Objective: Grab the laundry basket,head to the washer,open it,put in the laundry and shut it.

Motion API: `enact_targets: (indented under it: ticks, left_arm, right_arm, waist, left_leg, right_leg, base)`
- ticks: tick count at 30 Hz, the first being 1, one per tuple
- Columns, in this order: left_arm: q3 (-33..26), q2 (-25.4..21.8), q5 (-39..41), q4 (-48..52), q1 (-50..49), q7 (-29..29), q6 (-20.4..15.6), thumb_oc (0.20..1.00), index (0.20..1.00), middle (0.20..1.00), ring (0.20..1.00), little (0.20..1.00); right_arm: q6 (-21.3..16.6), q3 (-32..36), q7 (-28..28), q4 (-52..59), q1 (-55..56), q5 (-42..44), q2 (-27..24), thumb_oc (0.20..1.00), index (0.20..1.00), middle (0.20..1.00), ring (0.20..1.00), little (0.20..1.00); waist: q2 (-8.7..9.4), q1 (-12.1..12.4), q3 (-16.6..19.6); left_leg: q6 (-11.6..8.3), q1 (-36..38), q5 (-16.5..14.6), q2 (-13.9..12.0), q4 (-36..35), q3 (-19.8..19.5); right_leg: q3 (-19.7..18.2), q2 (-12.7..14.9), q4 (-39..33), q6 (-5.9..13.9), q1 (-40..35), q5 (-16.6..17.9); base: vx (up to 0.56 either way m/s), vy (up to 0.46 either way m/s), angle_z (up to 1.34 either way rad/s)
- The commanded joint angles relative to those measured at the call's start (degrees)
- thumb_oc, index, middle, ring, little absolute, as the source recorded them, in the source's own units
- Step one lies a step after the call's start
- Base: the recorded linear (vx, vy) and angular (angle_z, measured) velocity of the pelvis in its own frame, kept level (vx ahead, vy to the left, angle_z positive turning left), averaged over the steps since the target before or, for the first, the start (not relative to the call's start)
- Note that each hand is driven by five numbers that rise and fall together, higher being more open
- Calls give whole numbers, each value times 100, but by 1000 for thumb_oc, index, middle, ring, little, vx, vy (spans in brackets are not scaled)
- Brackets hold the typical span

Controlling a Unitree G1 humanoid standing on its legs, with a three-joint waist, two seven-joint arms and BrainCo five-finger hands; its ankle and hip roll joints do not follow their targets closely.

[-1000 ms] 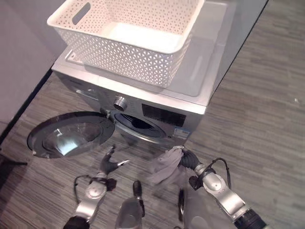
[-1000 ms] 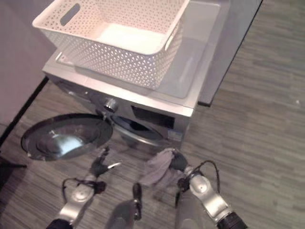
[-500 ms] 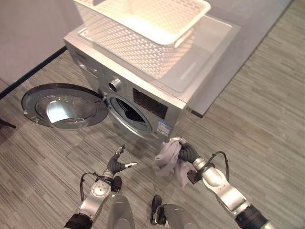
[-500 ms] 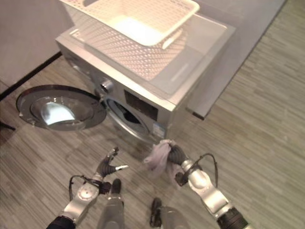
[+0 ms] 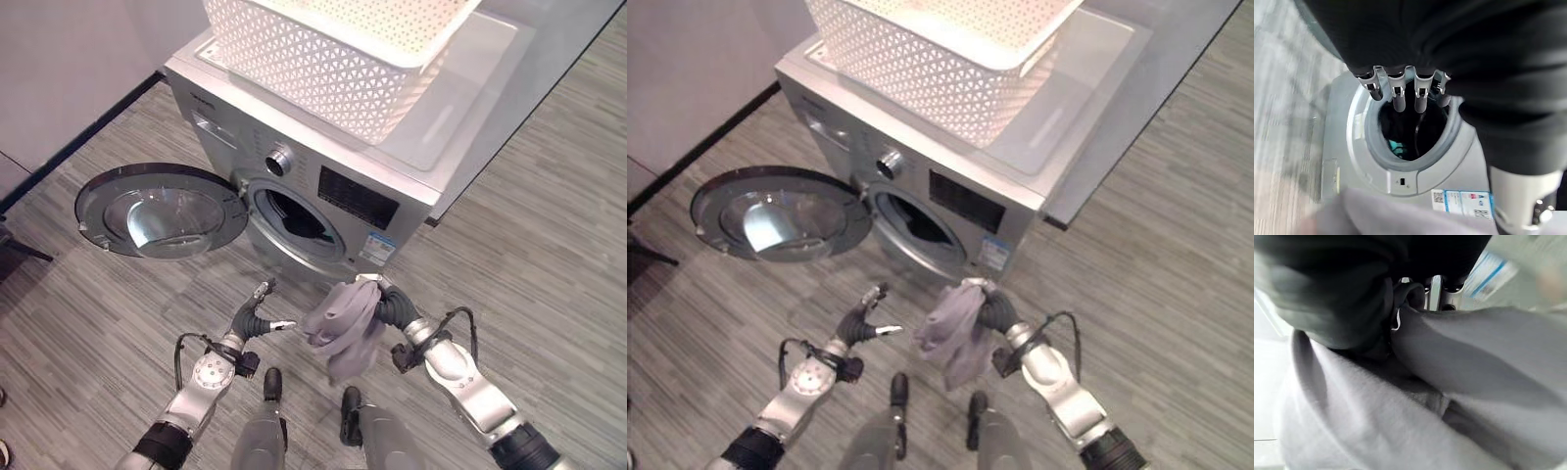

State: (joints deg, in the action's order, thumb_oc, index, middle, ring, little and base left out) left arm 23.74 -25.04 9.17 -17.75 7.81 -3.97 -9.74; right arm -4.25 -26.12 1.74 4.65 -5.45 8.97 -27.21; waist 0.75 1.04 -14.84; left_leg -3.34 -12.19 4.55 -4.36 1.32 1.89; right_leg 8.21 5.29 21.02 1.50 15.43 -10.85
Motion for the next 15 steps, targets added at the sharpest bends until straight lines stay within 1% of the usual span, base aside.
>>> enact_targets:
  ticks: [1, 2, 3, 5, 7, 10, 11, 12, 13, 15]
  left_arm:
    - [301, -172, 152, 285, 396, 22, -232, 1000, 1000, 1000, 1000, 1000]
    - [302, -171, 152, 278, 406, 20, -234, 1000, 1000, 1000, 1000, 1000]
    - [517, -135, 18, 224, 627, 30, -199, 1000, 1000, 1000, 1000, 1000]
    - [698, -67, -42, 163, 826, 31, -184, 1000, 1000, 1000, 1000, 1000]
    - [777, 6, -12, 100, 937, -4, -177, 1000, 1000, 1000, 1000, 1000]
    - [973, 351, 296, -140, 1248, -110, -171, 1000, 1000, 1000, 1000, 1000]
    - [1081, 544, 492, -308, 1420, -211, -151, 1000, 1000, 1000, 1000, 1000]
    - [1080, 546, 492, -315, 1428, -212, -154, 1000, 1000, 1000, 1000, 1000]
    - [1224, 734, 670, -422, 1597, -269, -123, 1000, 1000, 1000, 1000, 1000]
    - [1339, 875, 687, -570, 1807, -362, -114, 1000, 1000, 1000, 1000, 1000]
  right_arm:
    - [-449, -160, -3, 673, -404, 383, 212, 200, 200, 200, 200, 200]
    - [-451, -159, -3, 666, -414, 384, 214, 200, 200, 200, 200, 200]
    - [-464, -307, 19, 672, -657, 424, 278, 200, 200, 200, 200, 200]
    - [-443, -448, 69, 598, -924, 440, 373, 200, 200, 200, 200, 200]
    - [-436, -534, 120, 557, -1082, 428, 435, 200, 200, 200, 200, 200]
    - [-396, -785, 291, 411, -1511, 443, 635, 200, 200, 200, 200, 200]
    - [-369, -916, 398, 327, -1733, 478, 762, 200, 200, 200, 200, 200]
    - [-372, -916, 399, 321, -1740, 478, 763, 200, 200, 200, 200, 200]
    - [-341, -1092, 486, 213, -2010, 560, 921, 200, 200, 200, 200, 200]
    - [-344, -1242, 577, 101, -2304, 621, 1075, 200, 200, 200, 200, 200]
  waist:
    - [344, -5, 243]
    - [346, -2, 238]
    - [354, 11, 203]
    - [363, 35, 163]
    - [360, 47, 135]
    - [347, 71, 42]
    - [350, 83, 9]
    - [349, 82, 5]
    - [353, 101, -43]
    - [359, 122, -107]
  left_leg:
    - [77, -263, -301, -250, 185, -44]
    - [78, -261, -299, -249, 182, -42]
    - [86, -286, -285, -224, 157, -28]
    - [85, -323, -279, -211, 153, -16]
    - [81, -355, -280, -204, 176, -10]
    - [71, -496, -273, -182, 263, -34]
    - [65, -548, -265, -175, 290, -40]
    - [65, -550, -266, -175, 292, -42]
    - [59, -598, -249, -172, 308, -47]
    - [54, -642, -231, -172, 320, -47]
  right_leg:
    - [-73, 452, -1196, 482, -782, 286]
    - [-75, 453, -1199, 483, -782, 288]
    - [-84, 474, -1232, 499, -733, 332]
    - [-82, 488, -1292, 510, -714, 375]
    - [-73, 500, -1323, 513, -714, 392]
    - [-52, 519, -1343, 498, -668, 432]
    - [-42, 525, -1352, 497, -651, 455]
    - [-41, 524, -1352, 497, -650, 456]
    - [-33, 524, -1356, 490, -623, 473]
    - [-31, 522, -1340, 485, -580, 480]
  base:
    - [-40, 51, -6]
    - [-72, 82, -2]
    - [-46, 43, 3]
    - [-30, 26, 1]
    - [-30, 8, 0]
    - [-51, 6, 3]
    - [-33, -4, 8]
    - [-29, -2, 10]
    - [-24, 2, 15]
    - [-26, 5, 15]
